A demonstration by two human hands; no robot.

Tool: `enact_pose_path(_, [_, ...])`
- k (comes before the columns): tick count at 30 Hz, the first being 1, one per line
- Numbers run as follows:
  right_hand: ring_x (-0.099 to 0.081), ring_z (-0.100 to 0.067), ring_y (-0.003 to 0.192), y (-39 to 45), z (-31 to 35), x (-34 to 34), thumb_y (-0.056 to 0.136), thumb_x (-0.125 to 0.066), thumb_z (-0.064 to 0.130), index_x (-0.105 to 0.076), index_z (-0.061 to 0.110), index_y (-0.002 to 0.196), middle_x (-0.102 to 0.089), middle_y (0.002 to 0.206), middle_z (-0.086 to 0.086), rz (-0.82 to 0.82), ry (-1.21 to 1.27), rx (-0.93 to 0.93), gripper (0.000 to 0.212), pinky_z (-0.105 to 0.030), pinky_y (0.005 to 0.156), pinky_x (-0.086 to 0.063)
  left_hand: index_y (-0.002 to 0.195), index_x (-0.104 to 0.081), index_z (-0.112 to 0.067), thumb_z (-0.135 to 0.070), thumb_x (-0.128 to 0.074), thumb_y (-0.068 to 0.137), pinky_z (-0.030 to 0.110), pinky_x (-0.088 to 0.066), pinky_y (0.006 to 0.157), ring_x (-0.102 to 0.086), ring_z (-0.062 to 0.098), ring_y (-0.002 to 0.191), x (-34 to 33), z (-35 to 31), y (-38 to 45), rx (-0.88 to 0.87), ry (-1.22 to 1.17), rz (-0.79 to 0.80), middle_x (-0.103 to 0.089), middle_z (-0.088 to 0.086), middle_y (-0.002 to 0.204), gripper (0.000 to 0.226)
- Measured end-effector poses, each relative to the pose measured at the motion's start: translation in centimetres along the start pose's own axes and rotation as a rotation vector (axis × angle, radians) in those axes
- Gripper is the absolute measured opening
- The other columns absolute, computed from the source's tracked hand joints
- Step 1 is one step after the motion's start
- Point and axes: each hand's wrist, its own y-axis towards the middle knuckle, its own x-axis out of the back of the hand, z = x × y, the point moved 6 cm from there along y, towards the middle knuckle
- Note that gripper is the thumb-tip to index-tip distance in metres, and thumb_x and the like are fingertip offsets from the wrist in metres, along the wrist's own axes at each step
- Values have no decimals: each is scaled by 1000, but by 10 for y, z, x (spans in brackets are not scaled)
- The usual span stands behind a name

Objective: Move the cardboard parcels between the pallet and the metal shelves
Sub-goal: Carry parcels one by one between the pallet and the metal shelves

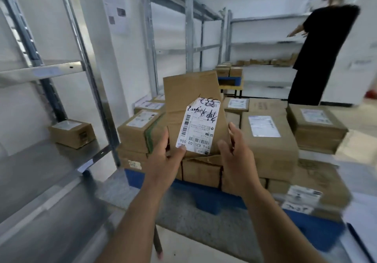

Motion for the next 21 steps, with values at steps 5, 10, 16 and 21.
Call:
enact_pose_path(5, [-61,2,77,-10,-31,89,92,-52,26,-40,29,132,-61,104,17,-185,-20,-36,41,-21,60,-52,147,-24,-36,-43,-54,90,38,-36,107,-44,6,128,-81,-35,-7,-70,-33,128,-48,-16,139,65])
enact_pose_path(10, [-60,2,81,-21,-53,169,92,-52,27,-44,30,130,-60,105,18,-356,2,-57,38,-15,55,-45,125,-35,-57,-39,-53,90,13,-44,84,-55,-8,106,-154,-77,-14,-153,-72,260,-60,-29,115,43])
enact_pose_path(16, [-58,1,96,-36,-78,237,91,-57,25,-42,32,132,-59,112,15,-453,-11,-73,44,-14,68,-47,149,-16,-30,-42,-49,93,15,-44,89,-49,-6,114,-230,-110,-21,-253,5,390,-52,-17,132,66])
enact_pose_path(21, [-57,1,99,-45,-98,273,90,-57,29,-43,32,134,-60,115,14,-518,8,-128,46,-17,77,-46,149,-11,-30,-43,-47,94,19,-46,86,-52,-7,106,-269,-132,-23,-317,49,470,-51,-12,133,67])
